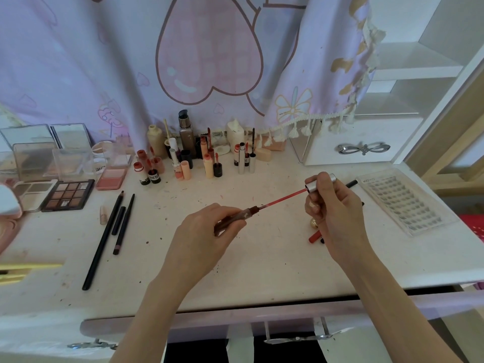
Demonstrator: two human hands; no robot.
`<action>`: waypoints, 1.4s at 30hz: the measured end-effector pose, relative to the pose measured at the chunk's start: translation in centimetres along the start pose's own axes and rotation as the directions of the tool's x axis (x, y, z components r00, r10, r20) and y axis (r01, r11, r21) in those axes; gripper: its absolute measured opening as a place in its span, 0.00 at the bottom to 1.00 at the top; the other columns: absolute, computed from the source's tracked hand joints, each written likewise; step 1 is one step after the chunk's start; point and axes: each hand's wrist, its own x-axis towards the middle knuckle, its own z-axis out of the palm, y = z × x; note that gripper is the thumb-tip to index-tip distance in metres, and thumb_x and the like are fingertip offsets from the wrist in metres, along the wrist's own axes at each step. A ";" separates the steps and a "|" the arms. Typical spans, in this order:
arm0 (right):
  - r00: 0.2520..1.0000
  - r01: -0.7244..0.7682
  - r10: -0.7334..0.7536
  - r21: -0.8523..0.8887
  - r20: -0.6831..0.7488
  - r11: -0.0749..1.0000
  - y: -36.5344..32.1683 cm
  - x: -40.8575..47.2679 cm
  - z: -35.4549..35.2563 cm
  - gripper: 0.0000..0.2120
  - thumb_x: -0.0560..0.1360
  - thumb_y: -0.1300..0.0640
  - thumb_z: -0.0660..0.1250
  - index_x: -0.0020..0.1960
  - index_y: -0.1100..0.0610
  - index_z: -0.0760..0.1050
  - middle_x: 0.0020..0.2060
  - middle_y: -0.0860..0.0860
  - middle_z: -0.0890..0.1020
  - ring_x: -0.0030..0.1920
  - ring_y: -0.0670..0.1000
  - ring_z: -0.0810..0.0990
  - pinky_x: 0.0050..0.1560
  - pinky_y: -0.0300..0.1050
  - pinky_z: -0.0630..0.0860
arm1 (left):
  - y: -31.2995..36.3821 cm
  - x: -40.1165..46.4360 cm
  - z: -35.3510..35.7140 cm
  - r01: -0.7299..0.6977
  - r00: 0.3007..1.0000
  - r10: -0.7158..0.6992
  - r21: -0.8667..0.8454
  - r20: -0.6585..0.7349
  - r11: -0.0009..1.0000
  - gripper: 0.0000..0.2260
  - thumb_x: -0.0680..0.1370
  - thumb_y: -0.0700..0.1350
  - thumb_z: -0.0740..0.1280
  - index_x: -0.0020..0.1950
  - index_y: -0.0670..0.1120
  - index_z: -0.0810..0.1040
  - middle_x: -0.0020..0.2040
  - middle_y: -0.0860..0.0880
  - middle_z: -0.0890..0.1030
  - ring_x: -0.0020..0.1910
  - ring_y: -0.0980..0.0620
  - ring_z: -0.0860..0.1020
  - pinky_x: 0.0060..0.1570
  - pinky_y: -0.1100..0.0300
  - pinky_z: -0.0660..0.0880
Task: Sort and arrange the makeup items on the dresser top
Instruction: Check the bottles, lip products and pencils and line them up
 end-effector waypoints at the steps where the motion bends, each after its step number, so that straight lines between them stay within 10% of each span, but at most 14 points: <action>1: 1.000 0.002 -0.002 -0.002 0.001 1.000 0.0 0.0 0.0 0.13 0.79 0.55 0.59 0.39 0.59 0.74 0.24 0.46 0.68 0.26 0.44 0.65 0.26 0.32 0.65 | 0.0 0.0 0.0 0.002 1.000 -0.002 0.001 -0.001 1.000 0.08 0.74 0.49 0.67 0.52 0.52 0.81 0.37 0.59 0.77 0.36 0.58 0.74 0.37 0.67 0.69; 10: 0.999 -0.020 0.021 0.045 -0.036 0.999 0.0 0.8 -0.6 0.15 0.79 0.51 0.59 0.35 0.56 0.72 0.24 0.46 0.69 0.26 0.45 0.64 0.33 0.43 0.55 | -0.5 0.0 -0.5 0.026 0.999 -0.025 -0.026 0.027 0.999 0.08 0.74 0.49 0.68 0.52 0.53 0.81 0.39 0.61 0.77 0.40 0.60 0.75 0.39 0.71 0.70; 42: 0.992 -0.122 0.127 0.180 -0.018 0.976 0.9 0.9 0.3 0.11 0.78 0.56 0.61 0.42 0.59 0.78 0.28 0.50 0.74 0.29 0.45 0.71 0.28 0.34 0.70 | -0.8 -0.1 -0.7 0.096 0.994 -0.086 -0.171 0.068 0.981 0.10 0.76 0.43 0.67 0.51 0.58 0.75 0.42 0.59 0.77 0.43 0.64 0.73 0.42 0.76 0.67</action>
